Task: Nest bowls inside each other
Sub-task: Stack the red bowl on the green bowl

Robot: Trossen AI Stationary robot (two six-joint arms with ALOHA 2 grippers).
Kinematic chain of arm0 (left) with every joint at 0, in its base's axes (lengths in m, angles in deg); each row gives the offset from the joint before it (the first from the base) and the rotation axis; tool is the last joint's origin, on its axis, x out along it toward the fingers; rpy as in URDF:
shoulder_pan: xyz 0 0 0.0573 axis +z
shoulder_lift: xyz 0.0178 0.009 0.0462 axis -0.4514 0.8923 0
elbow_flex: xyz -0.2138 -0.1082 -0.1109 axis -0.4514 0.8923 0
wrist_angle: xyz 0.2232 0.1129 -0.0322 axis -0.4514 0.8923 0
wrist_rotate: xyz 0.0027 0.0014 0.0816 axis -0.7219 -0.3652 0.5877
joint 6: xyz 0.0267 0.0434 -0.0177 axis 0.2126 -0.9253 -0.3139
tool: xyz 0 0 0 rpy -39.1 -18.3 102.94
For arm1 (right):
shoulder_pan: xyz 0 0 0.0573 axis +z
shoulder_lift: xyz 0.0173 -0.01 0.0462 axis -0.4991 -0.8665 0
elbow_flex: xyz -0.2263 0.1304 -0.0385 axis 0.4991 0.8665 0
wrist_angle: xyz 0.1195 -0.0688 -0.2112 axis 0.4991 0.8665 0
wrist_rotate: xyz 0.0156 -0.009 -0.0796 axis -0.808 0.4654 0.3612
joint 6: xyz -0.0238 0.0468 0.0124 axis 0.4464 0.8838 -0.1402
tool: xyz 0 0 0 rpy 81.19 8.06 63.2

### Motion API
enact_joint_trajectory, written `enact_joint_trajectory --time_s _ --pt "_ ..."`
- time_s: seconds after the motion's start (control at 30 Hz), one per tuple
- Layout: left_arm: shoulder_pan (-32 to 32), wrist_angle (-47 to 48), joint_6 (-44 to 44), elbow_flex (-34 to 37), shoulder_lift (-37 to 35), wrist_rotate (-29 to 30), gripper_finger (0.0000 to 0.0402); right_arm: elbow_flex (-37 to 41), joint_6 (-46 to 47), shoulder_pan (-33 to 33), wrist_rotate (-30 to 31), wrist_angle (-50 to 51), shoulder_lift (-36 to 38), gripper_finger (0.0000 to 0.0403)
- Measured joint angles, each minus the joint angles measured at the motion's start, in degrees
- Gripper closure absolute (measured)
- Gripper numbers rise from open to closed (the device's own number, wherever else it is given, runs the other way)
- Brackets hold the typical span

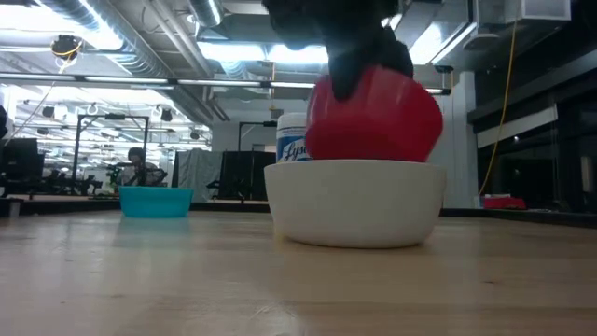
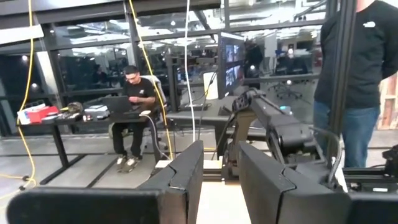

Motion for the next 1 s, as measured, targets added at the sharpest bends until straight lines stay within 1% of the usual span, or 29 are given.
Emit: enact_joint_trajectory --time_s 0.27,0.5,0.57,0.73,0.83,0.93,1.0 --pt "0.0 0.9 1.4 0.0 -3.2 -1.6 0.0307 0.0 -1.2 -1.4 2.5 1.3 -2.3 0.0401" --pt "0.0 1.1 2.1 0.0 -4.1 -3.0 0.0307 0.0 -3.6 -2.2 2.1 1.2 -2.5 0.0396" --pt "0.0 1.5 2.1 0.0 -4.0 -4.1 0.0307 0.0 -5.1 -2.1 1.6 0.7 -2.5 0.0375" --pt "0.0 1.9 2.1 0.0 -3.7 -5.2 0.0307 0.0 -5.5 -2.5 0.4 0.0 -2.5 0.0293" --pt "0.0 1.8 2.1 0.0 -3.8 -5.4 0.0307 0.0 -5.6 -2.8 0.5 -0.1 -2.5 0.0253" --pt "0.0 1.8 2.1 0.0 -3.8 -5.4 0.0307 0.0 -6.2 -2.9 2.3 -0.1 -2.5 0.0225" --pt "0.0 1.8 2.1 0.0 -3.8 -5.4 0.0307 1.0 -6.0 -2.9 3.2 -0.8 -2.5 0.0216"
